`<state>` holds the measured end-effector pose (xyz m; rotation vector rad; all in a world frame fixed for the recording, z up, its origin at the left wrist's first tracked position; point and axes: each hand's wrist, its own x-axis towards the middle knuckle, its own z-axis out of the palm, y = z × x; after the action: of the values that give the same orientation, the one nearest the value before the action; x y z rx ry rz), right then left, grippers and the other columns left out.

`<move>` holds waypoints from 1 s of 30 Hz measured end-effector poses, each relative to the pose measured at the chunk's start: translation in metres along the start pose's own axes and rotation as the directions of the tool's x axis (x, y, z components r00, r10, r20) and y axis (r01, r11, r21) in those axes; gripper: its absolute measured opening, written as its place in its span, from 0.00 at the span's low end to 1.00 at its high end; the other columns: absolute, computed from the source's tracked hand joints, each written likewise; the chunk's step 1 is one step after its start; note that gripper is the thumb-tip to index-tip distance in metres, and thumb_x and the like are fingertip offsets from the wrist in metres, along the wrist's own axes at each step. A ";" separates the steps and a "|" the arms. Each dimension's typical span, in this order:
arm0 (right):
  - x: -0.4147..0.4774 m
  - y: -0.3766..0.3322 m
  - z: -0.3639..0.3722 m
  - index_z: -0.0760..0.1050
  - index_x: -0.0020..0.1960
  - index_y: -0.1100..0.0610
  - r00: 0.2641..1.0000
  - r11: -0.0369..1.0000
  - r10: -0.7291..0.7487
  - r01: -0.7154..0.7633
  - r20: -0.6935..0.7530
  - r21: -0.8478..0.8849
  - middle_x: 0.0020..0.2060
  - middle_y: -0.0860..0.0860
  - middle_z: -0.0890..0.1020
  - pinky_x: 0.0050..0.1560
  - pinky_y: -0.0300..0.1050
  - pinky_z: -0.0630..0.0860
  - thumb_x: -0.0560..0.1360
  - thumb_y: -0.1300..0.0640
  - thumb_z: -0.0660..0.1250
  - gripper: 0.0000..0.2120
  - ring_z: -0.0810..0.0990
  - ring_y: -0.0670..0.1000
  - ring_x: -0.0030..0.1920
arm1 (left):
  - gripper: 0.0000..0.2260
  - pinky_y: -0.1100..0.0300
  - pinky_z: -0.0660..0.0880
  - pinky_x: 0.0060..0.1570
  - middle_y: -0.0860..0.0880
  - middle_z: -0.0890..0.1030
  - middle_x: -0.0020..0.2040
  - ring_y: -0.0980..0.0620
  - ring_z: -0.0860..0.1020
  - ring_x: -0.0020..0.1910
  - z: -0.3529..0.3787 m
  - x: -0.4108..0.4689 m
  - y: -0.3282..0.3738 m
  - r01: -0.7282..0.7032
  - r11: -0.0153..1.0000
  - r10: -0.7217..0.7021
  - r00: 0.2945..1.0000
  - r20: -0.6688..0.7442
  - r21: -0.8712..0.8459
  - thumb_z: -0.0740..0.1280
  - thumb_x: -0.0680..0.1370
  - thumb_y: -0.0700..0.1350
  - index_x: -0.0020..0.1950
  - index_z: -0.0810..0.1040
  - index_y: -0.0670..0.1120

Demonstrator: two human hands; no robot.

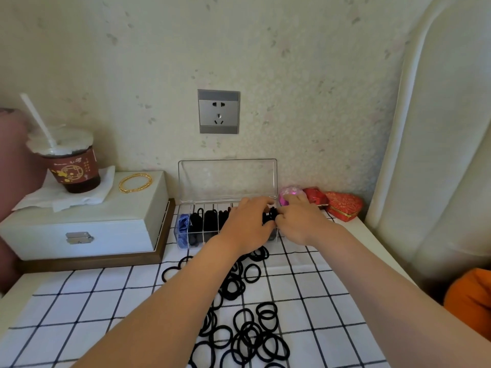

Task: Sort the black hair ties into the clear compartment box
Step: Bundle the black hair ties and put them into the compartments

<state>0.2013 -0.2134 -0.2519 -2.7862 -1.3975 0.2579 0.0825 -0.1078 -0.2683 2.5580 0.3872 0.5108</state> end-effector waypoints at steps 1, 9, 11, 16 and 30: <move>0.000 0.000 0.001 0.77 0.61 0.55 1.000 0.998 -0.006 0.008 -0.030 0.070 0.71 0.57 0.66 0.69 0.58 0.62 0.80 0.52 0.54 0.18 0.58 0.60 0.73 | 0.18 0.50 0.67 0.66 0.53 0.77 0.62 0.51 0.68 0.65 0.000 -0.001 0.001 -0.002 1.000 0.002 1.000 -0.016 -0.002 0.65 0.79 0.49 0.69 0.71 0.53; -0.006 0.021 0.013 0.80 0.65 0.56 0.952 0.843 0.049 0.123 -0.302 0.524 0.62 0.52 0.81 0.63 0.45 0.73 0.76 0.64 0.60 0.20 0.77 0.52 0.63 | 0.21 0.50 0.57 0.70 0.52 0.70 0.70 0.49 0.60 0.72 0.000 0.007 0.005 -0.010 0.979 -0.016 0.993 0.121 0.206 0.62 0.80 0.57 0.73 0.70 0.57; -0.009 0.023 0.020 0.80 0.64 0.52 0.917 0.891 0.002 0.179 -0.399 0.416 0.63 0.50 0.79 0.66 0.52 0.71 0.75 0.58 0.59 0.20 0.73 0.54 0.65 | 0.21 0.49 0.57 0.71 0.52 0.69 0.71 0.48 0.59 0.72 0.000 0.010 0.007 0.023 0.982 -0.048 0.990 0.132 0.187 0.63 0.79 0.56 0.73 0.70 0.58; -0.023 0.017 0.022 0.78 0.66 0.48 0.915 0.989 -0.101 0.135 -0.391 0.061 0.70 0.53 0.72 0.64 0.52 0.70 0.76 0.48 0.51 0.24 0.66 0.56 0.70 | 0.23 0.51 0.60 0.71 0.52 0.70 0.71 0.49 0.60 0.72 0.000 0.005 0.006 0.062 0.995 -0.069 0.993 0.094 0.081 0.65 0.77 0.51 0.72 0.68 0.53; -0.053 -0.005 0.004 0.78 0.63 0.51 0.880 0.954 -0.126 0.233 -0.458 0.187 0.57 0.52 0.76 0.53 0.53 0.75 0.80 0.56 0.59 0.15 0.77 0.55 0.54 | 0.20 0.61 0.58 0.62 0.55 0.71 0.63 0.55 0.63 0.64 -0.017 -0.034 0.010 -0.088 0.984 0.099 0.993 -0.061 0.154 0.66 0.77 0.50 0.69 0.72 0.56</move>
<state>0.1652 -0.2531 -0.2478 -2.3028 -1.3864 -0.1929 0.0465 -0.1215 -0.2589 2.7206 0.3429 0.6273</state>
